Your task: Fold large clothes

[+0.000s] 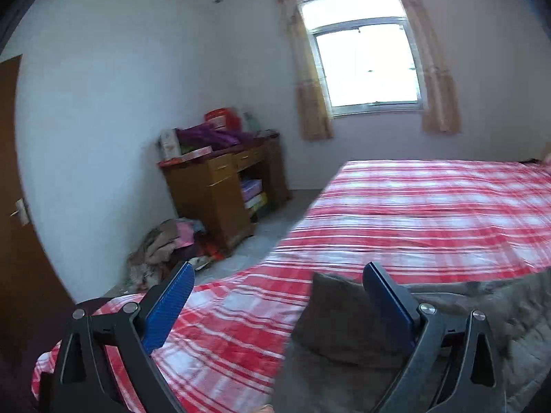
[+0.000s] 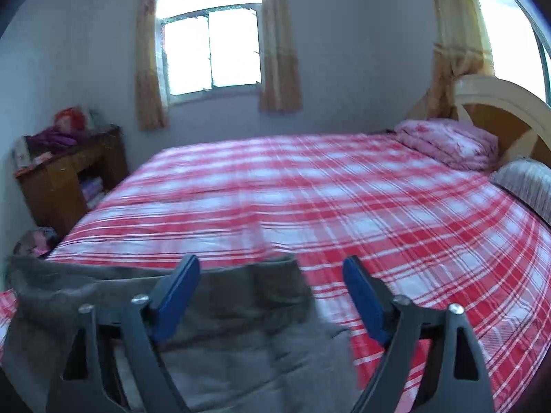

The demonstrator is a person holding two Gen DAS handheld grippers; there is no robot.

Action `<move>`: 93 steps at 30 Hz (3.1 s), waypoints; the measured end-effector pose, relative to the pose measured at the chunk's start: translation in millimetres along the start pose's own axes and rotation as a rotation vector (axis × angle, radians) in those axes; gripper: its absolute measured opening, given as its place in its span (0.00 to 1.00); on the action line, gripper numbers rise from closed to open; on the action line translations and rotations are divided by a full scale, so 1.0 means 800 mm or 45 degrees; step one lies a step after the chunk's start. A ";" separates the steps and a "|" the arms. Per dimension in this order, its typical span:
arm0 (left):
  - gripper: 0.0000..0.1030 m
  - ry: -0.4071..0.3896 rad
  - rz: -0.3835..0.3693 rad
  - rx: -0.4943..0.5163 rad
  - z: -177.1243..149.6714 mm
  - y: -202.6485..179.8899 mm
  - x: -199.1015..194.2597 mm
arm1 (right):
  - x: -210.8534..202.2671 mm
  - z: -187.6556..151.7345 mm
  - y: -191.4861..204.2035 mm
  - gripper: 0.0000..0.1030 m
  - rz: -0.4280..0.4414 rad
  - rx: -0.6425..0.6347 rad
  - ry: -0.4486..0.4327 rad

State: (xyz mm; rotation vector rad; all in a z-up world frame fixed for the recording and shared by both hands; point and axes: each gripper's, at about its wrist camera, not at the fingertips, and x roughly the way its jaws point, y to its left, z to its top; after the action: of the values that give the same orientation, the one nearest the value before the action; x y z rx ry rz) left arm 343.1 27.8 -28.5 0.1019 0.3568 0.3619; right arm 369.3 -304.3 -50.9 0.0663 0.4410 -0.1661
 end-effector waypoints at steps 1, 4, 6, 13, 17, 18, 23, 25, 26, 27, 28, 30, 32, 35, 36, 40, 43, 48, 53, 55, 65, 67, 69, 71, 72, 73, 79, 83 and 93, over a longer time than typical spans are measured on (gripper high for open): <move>0.96 0.014 -0.040 0.020 -0.005 -0.014 -0.001 | -0.003 -0.004 0.015 0.88 0.033 -0.033 -0.003; 0.96 0.085 -0.137 0.183 -0.024 -0.070 0.014 | 0.009 -0.022 0.055 0.88 0.124 -0.114 0.057; 0.96 0.113 -0.120 0.301 -0.043 -0.102 0.038 | 0.022 -0.036 0.075 0.88 0.152 -0.164 0.090; 0.96 0.357 0.058 0.279 -0.104 -0.101 0.149 | 0.098 -0.074 0.080 0.88 0.098 -0.212 0.219; 0.99 0.396 0.012 0.153 -0.119 -0.088 0.168 | 0.117 -0.086 0.065 0.88 0.097 -0.150 0.247; 0.99 0.408 0.003 0.142 -0.122 -0.089 0.173 | 0.121 -0.088 0.063 0.88 0.102 -0.138 0.252; 0.99 0.490 -0.067 0.091 -0.130 -0.087 0.193 | 0.126 -0.095 0.060 0.88 0.079 -0.113 0.283; 0.99 0.503 -0.082 0.089 -0.133 -0.088 0.194 | 0.131 -0.098 0.051 0.88 0.053 -0.076 0.306; 0.99 0.512 -0.087 0.096 -0.134 -0.090 0.196 | 0.131 -0.099 0.049 0.88 0.036 -0.058 0.314; 0.99 0.519 -0.091 0.101 -0.132 -0.094 0.195 | 0.132 -0.101 0.046 0.88 0.018 -0.040 0.320; 0.99 0.530 -0.099 0.107 -0.133 -0.096 0.198 | 0.133 -0.102 0.044 0.88 0.003 -0.030 0.326; 0.99 0.546 -0.110 0.112 -0.133 -0.099 0.200 | 0.135 -0.104 0.046 0.88 -0.026 -0.034 0.343; 0.99 0.563 -0.117 0.114 -0.134 -0.102 0.203 | 0.139 -0.104 0.046 0.88 -0.061 -0.038 0.364; 0.99 0.572 -0.112 0.117 -0.134 -0.106 0.207 | 0.143 -0.107 0.045 0.89 -0.100 -0.042 0.388; 0.99 0.572 -0.109 0.118 -0.134 -0.106 0.207 | 0.144 -0.108 0.045 0.89 -0.114 -0.044 0.396; 0.99 0.576 -0.118 0.106 -0.134 -0.105 0.209 | 0.150 -0.109 0.045 0.91 -0.132 -0.046 0.430; 0.99 0.587 -0.119 0.110 -0.133 -0.105 0.209 | 0.153 -0.110 0.044 0.91 -0.131 -0.042 0.447; 0.99 0.658 -0.227 0.071 -0.104 -0.082 0.200 | 0.160 -0.108 0.049 0.92 -0.155 -0.079 0.500; 0.99 0.456 -0.228 0.004 -0.061 -0.047 0.152 | 0.118 -0.059 0.056 0.88 -0.140 0.016 0.448; 0.99 0.498 -0.220 0.037 -0.067 -0.053 0.163 | 0.100 -0.039 0.090 0.91 -0.067 -0.030 0.344; 0.99 0.556 -0.225 0.014 -0.125 -0.068 0.206 | 0.170 -0.094 0.140 0.92 -0.014 -0.116 0.498; 0.99 0.557 -0.232 0.009 -0.128 -0.072 0.208 | 0.174 -0.101 0.139 0.94 -0.019 -0.117 0.501; 0.99 0.565 -0.233 0.002 -0.129 -0.074 0.210 | 0.179 -0.104 0.140 0.95 -0.035 -0.122 0.512; 0.99 0.573 -0.234 0.002 -0.131 -0.076 0.210 | 0.181 -0.105 0.145 0.96 -0.051 -0.144 0.520; 0.99 0.578 -0.234 0.001 -0.131 -0.076 0.212 | 0.183 -0.107 0.145 0.96 -0.051 -0.143 0.528; 0.99 0.583 -0.233 0.001 -0.132 -0.076 0.213 | 0.185 -0.107 0.145 0.97 -0.051 -0.142 0.536; 0.99 0.611 -0.205 0.051 -0.131 -0.082 0.216 | 0.192 -0.108 0.146 0.99 -0.055 -0.155 0.567; 0.99 0.627 -0.185 0.114 -0.115 -0.076 0.188 | 0.193 -0.108 0.147 0.99 -0.056 -0.164 0.579; 0.99 0.561 -0.259 0.116 -0.162 -0.047 0.106 | 0.072 -0.130 0.152 0.99 0.017 -0.233 0.529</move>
State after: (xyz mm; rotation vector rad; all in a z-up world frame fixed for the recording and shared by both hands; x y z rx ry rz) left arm 382.7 28.1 -182.6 0.0736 0.8133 0.1631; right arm 398.3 -182.9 -166.2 -0.0779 0.8680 -0.0977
